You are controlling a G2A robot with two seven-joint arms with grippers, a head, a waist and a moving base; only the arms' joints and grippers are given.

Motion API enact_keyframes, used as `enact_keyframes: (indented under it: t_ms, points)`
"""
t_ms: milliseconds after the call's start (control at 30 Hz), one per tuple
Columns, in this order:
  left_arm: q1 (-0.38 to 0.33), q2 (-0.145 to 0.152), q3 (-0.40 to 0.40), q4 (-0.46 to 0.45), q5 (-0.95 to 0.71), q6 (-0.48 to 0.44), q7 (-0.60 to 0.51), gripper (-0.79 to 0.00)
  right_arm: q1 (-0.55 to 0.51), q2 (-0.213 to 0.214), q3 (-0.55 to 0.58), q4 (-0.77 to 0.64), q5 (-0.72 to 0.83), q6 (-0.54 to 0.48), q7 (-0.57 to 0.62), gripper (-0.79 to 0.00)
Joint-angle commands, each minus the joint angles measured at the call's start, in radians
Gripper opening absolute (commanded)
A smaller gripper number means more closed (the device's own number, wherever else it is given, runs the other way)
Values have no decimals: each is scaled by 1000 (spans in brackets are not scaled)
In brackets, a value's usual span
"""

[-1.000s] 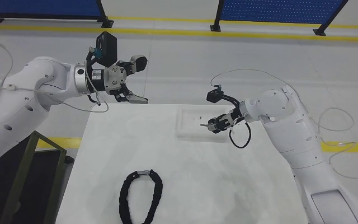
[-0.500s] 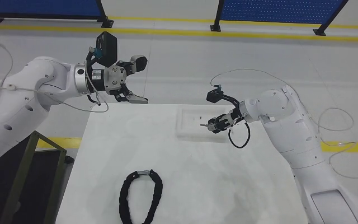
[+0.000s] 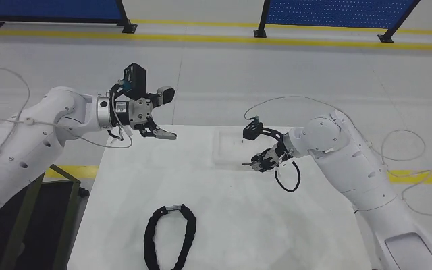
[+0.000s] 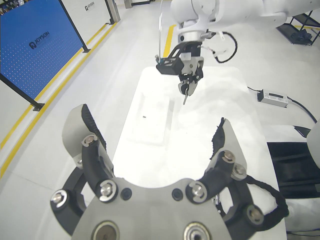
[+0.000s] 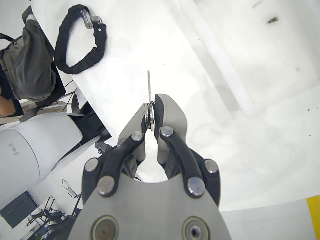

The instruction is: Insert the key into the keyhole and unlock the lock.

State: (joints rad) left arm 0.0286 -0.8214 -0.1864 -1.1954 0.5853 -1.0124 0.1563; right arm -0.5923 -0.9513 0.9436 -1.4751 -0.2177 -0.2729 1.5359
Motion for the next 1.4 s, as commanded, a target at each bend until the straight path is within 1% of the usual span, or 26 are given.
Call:
enact_keyframes:
  t_ms: [0,67,167,233,300,400,500,600,667,733,1000,1367]
  points:
    - [25,6,5,-6,32,0,12,0,12,36,-21,-29,65,28,0,-785]
    - [47,15,10,-17,63,0,30,0,26,76,-40,-60,134,53,0,-785]
    - [84,34,16,-31,104,0,69,0,46,139,-72,-112,237,58,0,-785]
    - [112,49,16,-50,134,0,102,0,58,184,-96,-155,324,28,0,-785]
    - [143,67,16,-61,192,0,126,0,76,231,-119,-176,374,18,0,-785]
    - [186,97,16,-85,265,0,180,0,99,294,-157,-200,490,-11,0,-785]
    - [217,130,16,-90,357,0,237,0,129,347,-198,-218,561,-11,0,-785]
    - [250,156,16,-77,420,0,292,0,152,383,-239,-229,646,-11,0,-785]
    - [270,164,16,-67,446,0,308,0,169,399,-266,-233,702,-12,0,-785]
    - [291,164,16,-60,468,0,300,0,175,403,-276,-231,714,-12,0,-785]
    - [342,127,16,-62,520,0,186,0,175,403,-276,-231,714,-12,0,-785]
    - [342,127,16,-62,520,0,186,0,175,403,-276,-231,714,-12,0,-785]
